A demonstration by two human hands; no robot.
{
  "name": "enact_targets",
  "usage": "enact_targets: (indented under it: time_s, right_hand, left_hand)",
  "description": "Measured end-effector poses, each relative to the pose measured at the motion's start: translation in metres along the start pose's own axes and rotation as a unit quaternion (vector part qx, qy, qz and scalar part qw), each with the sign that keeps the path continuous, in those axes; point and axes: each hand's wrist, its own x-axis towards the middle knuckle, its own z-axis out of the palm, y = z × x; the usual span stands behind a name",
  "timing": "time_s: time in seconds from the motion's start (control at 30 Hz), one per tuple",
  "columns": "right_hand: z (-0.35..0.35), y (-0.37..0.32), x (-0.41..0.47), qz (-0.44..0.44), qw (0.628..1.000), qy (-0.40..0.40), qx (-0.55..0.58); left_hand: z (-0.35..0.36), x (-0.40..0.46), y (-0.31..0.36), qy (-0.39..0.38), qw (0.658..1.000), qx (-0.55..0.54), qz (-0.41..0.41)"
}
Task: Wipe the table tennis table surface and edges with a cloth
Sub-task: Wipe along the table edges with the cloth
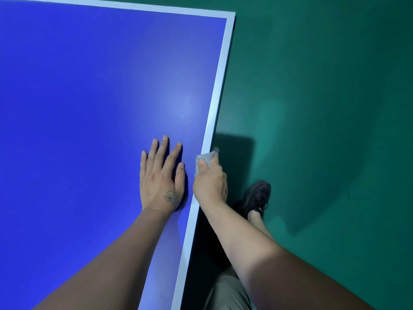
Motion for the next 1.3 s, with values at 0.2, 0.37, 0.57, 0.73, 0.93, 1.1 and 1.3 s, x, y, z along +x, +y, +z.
enact_targets:
  time_s: [0.2, 0.37, 0.57, 0.73, 0.93, 1.1, 1.3]
  right_hand:
    - [-0.024, -0.055, 0.065, 0.022, 1.000, 0.015, 0.000]
    - [-0.047, -0.075, 0.094, 0.014, 1.000, -0.018, -0.016]
    - [-0.043, -0.054, 0.076, -0.024, 0.999, -0.035, -0.001]
    - [-0.037, -0.049, 0.084, 0.000, 0.998, -0.037, 0.053]
    - [-0.030, -0.054, 0.080, 0.017, 0.997, 0.001, 0.076]
    - [-0.048, -0.096, 0.141, 0.019, 0.996, 0.011, 0.090]
    - [-0.071, -0.143, 0.209, -0.007, 0.998, 0.019, 0.056]
  left_hand:
    - [-0.001, 0.066, 0.018, 0.042, 0.997, -0.061, -0.020]
    - [0.005, 0.141, 0.041, 0.052, 0.996, -0.069, -0.029]
    - [0.015, 0.216, 0.055, 0.035, 0.999, -0.029, -0.009]
    - [0.029, 0.255, 0.059, -0.007, 0.999, 0.030, -0.025]
    - [0.031, 0.261, 0.067, -0.034, 0.996, 0.065, -0.058]
    - [0.029, 0.262, 0.067, -0.041, 0.995, 0.065, -0.064]
    - [0.031, 0.266, 0.065, -0.041, 0.995, 0.058, -0.070]
